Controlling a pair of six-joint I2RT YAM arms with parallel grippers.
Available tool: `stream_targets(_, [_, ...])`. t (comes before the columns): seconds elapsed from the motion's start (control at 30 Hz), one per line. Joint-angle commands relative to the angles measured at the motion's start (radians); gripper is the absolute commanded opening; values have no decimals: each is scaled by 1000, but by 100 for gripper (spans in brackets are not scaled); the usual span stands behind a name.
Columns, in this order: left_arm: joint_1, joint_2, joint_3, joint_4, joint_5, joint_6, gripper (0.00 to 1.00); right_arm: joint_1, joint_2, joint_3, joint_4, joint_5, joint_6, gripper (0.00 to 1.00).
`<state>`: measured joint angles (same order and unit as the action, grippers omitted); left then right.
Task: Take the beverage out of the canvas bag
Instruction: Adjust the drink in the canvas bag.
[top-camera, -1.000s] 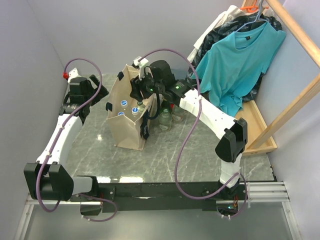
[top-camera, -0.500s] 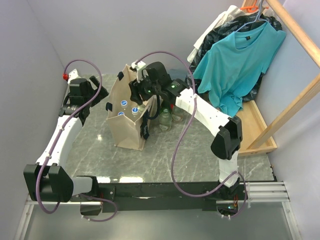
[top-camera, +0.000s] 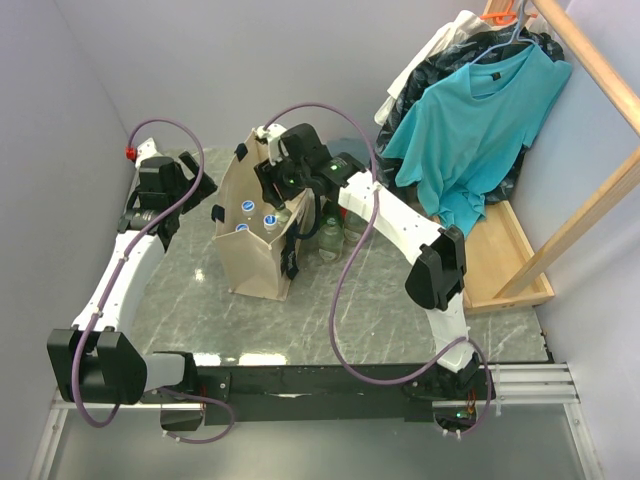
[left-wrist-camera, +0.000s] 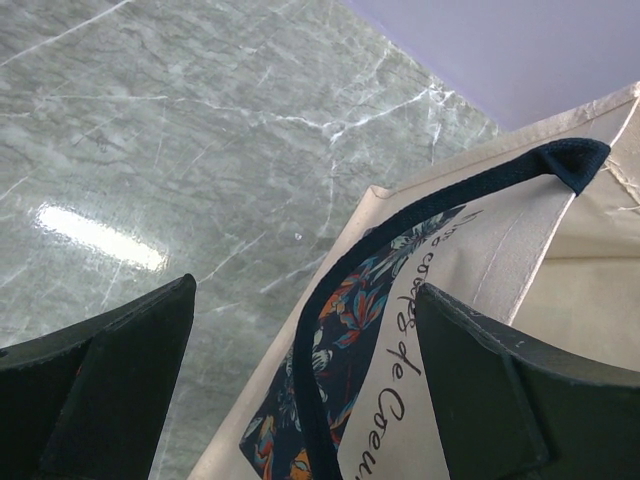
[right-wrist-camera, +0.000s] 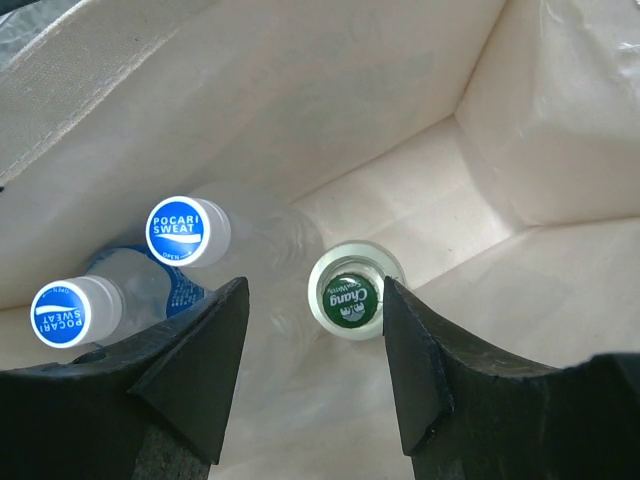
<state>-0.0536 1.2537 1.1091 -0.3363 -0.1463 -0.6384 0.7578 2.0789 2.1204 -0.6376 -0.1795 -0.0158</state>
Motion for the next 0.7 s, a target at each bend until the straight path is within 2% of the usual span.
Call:
stream_targets(0.0, [3, -16, 47, 6, -27, 37, 96, 8, -14, -3, 12, 20, 13, 63])
stream_targets(0.2, [51, 45, 123, -13, -24, 51, 96, 6, 1, 52, -42, 64, 14, 66])
stream_targets(0.23, [92, 56, 138, -15, -18, 52, 96, 5, 9, 62, -57, 83, 11, 66])
stream_targets(0.33, [119, 110, 202, -23, -10, 71, 96, 0, 38, 85, -112, 89, 10, 64])
stream_targets(0.47, [139, 193, 287, -50, -3, 77, 96, -2, 6, 9, -116, 51, 14, 64])
stream_targets(0.67, [161, 257, 328, -46, 43, 62, 96, -2, -52, -83, -88, 46, 69, 64])
